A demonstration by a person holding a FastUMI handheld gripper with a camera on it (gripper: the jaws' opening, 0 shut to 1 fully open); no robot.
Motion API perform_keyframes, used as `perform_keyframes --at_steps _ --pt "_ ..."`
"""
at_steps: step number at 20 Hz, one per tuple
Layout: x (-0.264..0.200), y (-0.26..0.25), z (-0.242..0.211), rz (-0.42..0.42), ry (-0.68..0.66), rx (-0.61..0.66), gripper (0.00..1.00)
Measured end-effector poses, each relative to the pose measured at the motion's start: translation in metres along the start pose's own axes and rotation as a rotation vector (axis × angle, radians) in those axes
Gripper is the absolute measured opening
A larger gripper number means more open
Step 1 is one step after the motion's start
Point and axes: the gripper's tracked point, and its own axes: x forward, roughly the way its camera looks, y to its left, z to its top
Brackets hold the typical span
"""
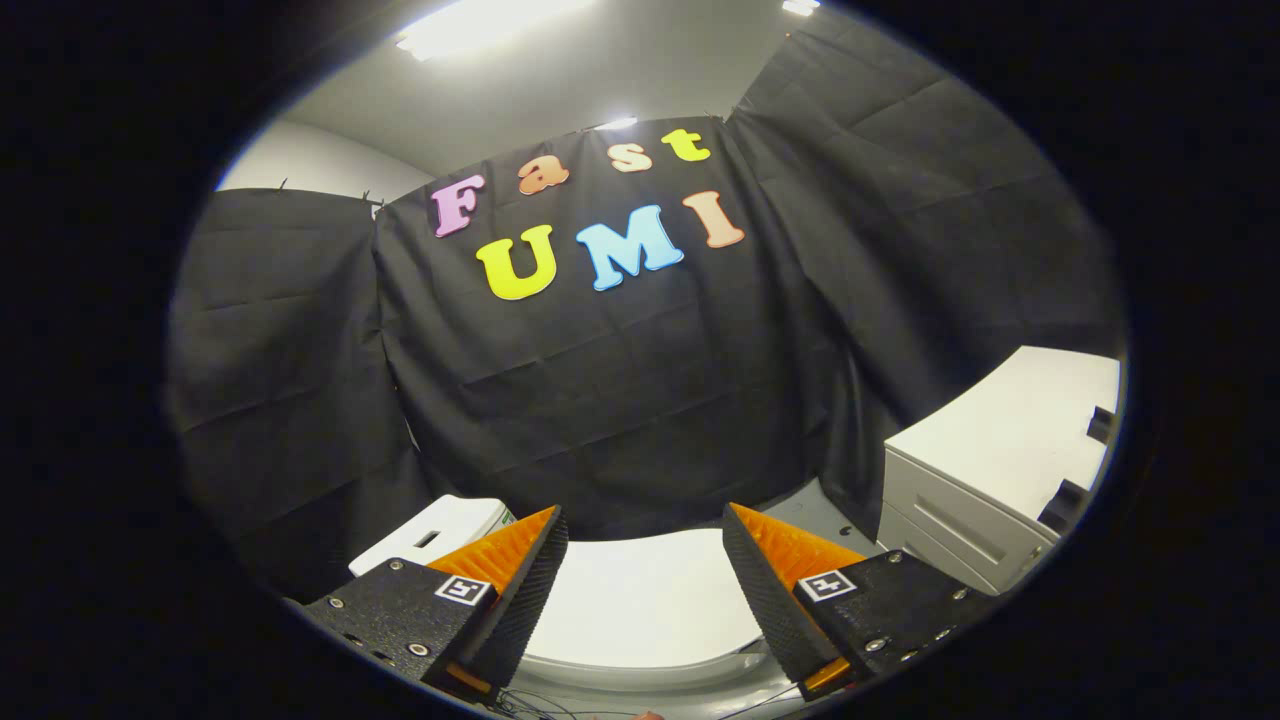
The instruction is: Open the toilet lid.
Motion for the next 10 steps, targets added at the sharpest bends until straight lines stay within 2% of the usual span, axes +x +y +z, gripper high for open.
perform_keyframes --at_steps 4,10 --pt "0.003 -0.025 -0.03 -0.034 0.067 0.041 0.96" --pt "0.007 -0.056 -0.078 -0.057 0.14 0.216 0.95"
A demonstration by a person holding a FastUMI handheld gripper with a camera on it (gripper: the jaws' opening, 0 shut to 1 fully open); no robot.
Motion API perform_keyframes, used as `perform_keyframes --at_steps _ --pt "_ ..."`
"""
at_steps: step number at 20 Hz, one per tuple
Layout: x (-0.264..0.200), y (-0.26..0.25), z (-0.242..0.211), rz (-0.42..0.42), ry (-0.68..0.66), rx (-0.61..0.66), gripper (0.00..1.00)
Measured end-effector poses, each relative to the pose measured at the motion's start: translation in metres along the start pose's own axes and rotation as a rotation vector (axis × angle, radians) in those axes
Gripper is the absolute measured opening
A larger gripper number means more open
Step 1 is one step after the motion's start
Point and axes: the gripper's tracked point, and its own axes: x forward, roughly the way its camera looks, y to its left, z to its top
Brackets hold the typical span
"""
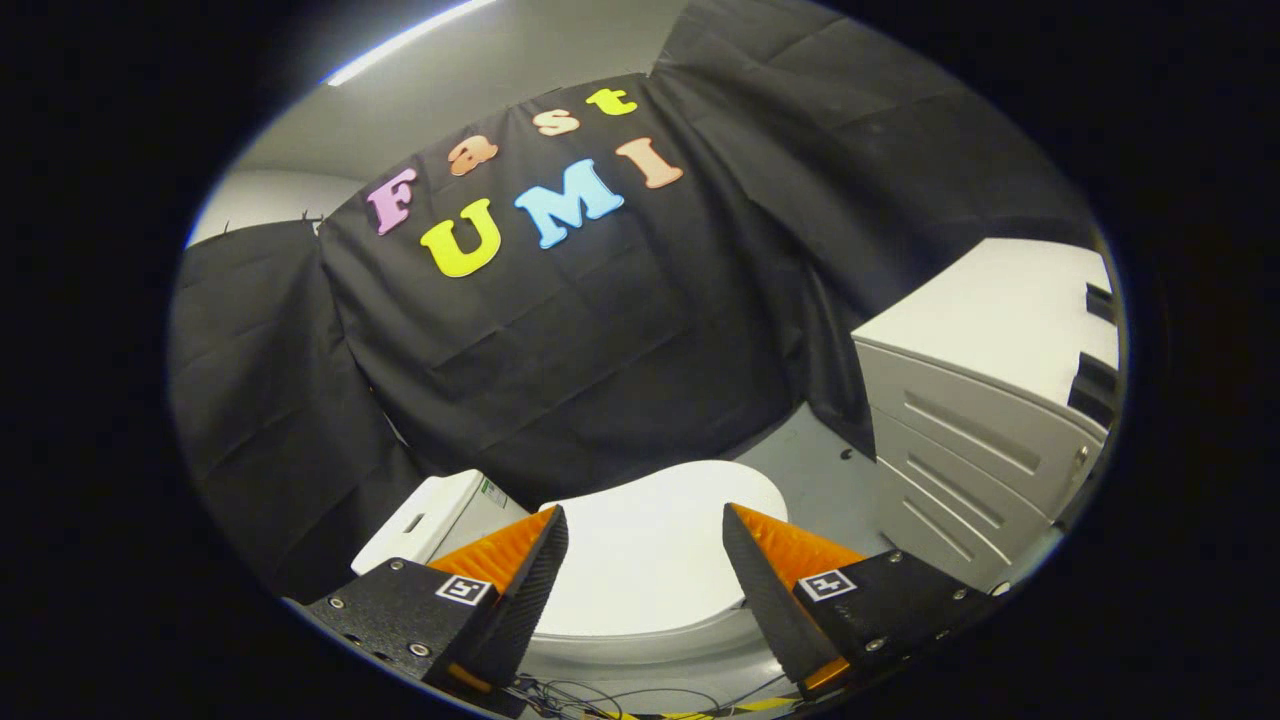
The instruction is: Open the toilet lid.
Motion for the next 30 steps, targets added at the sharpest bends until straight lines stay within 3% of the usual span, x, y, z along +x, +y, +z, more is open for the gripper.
perform_keyframes --at_steps 7,21,28,30 --pt "0.018 -0.061 -0.059 -0.09 0.103 0.114 0.94" --pt "0.056 -0.123 -0.134 -0.217 0.217 0.257 0.93" --pt "0.078 -0.148 -0.154 -0.246 0.195 0.431 0.92" --pt "0.086 -0.152 -0.151 -0.237 0.174 0.489 0.87"
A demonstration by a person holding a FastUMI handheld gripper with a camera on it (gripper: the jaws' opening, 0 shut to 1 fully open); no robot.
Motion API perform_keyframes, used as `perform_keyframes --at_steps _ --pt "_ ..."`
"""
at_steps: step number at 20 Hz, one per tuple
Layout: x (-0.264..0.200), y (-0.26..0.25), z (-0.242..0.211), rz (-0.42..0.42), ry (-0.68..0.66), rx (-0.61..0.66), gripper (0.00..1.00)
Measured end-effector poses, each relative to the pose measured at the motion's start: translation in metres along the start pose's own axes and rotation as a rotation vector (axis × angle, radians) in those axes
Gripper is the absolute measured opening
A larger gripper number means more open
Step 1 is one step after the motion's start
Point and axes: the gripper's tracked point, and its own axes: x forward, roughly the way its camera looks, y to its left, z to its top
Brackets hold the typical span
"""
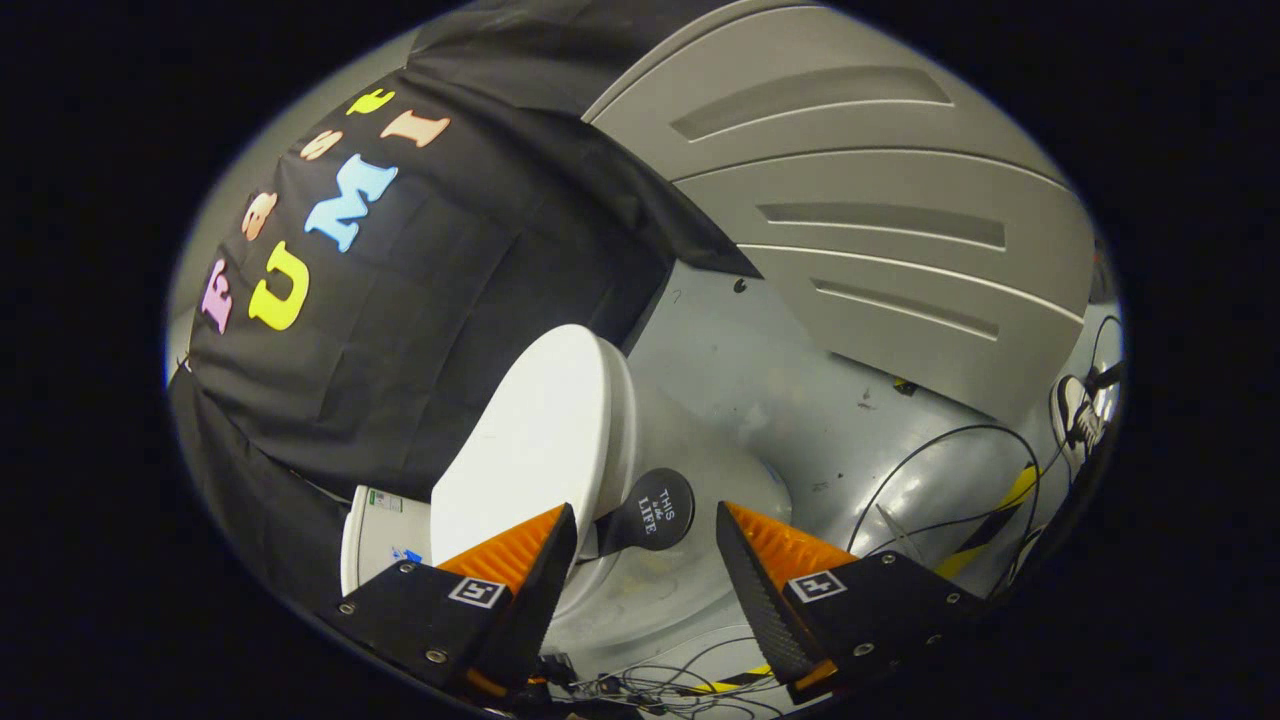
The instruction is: Open the toilet lid.
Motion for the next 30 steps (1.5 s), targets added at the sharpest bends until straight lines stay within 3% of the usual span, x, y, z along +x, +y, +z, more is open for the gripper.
perform_keyframes --at_steps 4,7,12,15,22,30 --pt "0.011 -0.003 0.002 0.034 -0.019 0.034 0.67" --pt "0.012 -0.002 0.007 0.05 -0.043 0.036 0.41" --pt "0.008 -0.002 0.014 0.063 -0.067 0.028 0.31" --pt "0.005 0.001 0.018 0.073 -0.073 0.018 0.16" --pt "-0.005 0.016 0.028 0.047 -0.086 -0.062 0.01" --pt "-0.036 0.061 0.046 0.07 -0.129 -0.202 0.0"
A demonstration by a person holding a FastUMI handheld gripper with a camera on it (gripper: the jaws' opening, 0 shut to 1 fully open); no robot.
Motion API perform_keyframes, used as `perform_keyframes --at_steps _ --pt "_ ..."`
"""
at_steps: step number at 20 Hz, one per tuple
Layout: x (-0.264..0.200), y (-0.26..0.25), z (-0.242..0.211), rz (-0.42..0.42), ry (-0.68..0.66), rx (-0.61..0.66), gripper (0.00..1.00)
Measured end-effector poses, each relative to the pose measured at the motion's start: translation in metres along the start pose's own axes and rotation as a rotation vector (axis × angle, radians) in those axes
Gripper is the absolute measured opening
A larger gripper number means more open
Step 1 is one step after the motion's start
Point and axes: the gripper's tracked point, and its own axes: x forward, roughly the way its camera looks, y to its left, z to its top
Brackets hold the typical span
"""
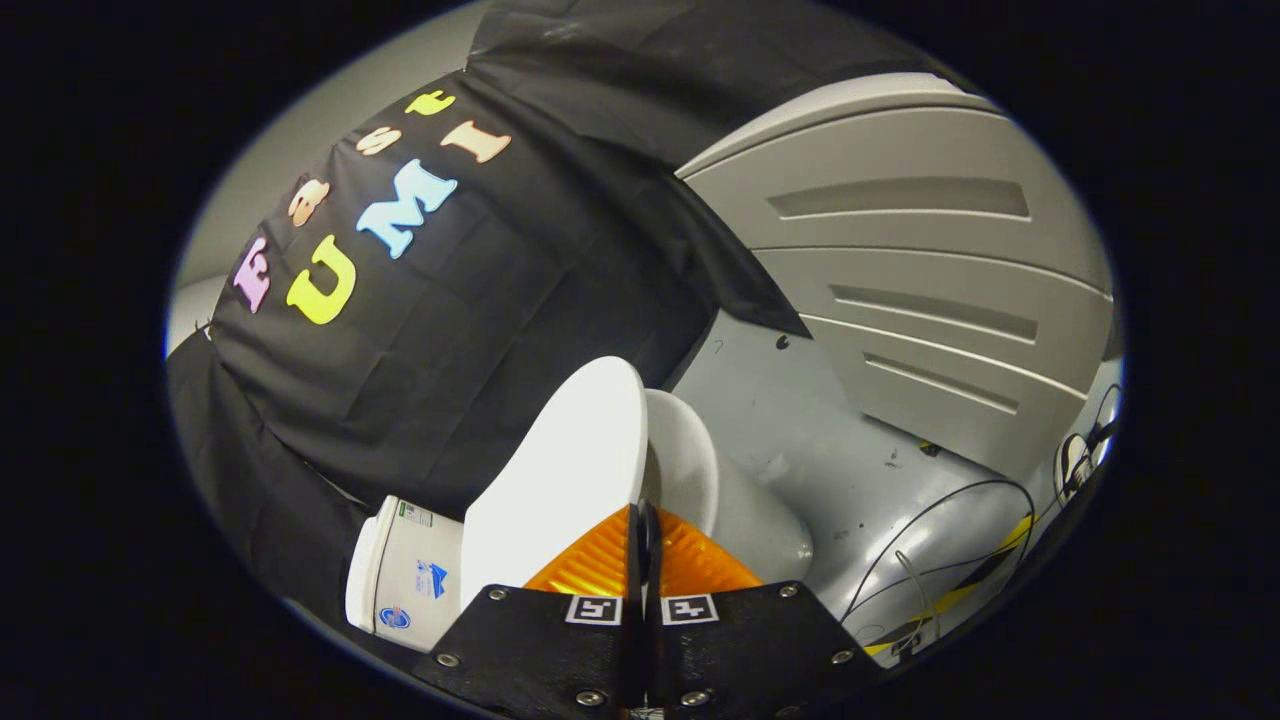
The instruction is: Open the toilet lid.
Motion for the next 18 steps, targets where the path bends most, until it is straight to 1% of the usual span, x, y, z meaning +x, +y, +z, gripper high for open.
perform_keyframes --at_steps 5,10,13,18 --pt "-0.015 0.034 0.017 0.015 -0.033 -0.09 0.0" --pt "-0.035 0.086 0.033 0.074 -0.079 -0.259 0.0" --pt "-0.046 0.117 0.039 0.086 -0.095 -0.366 0.0" --pt "-0.066 0.172 0.044 0.118 -0.134 -0.468 0.0"
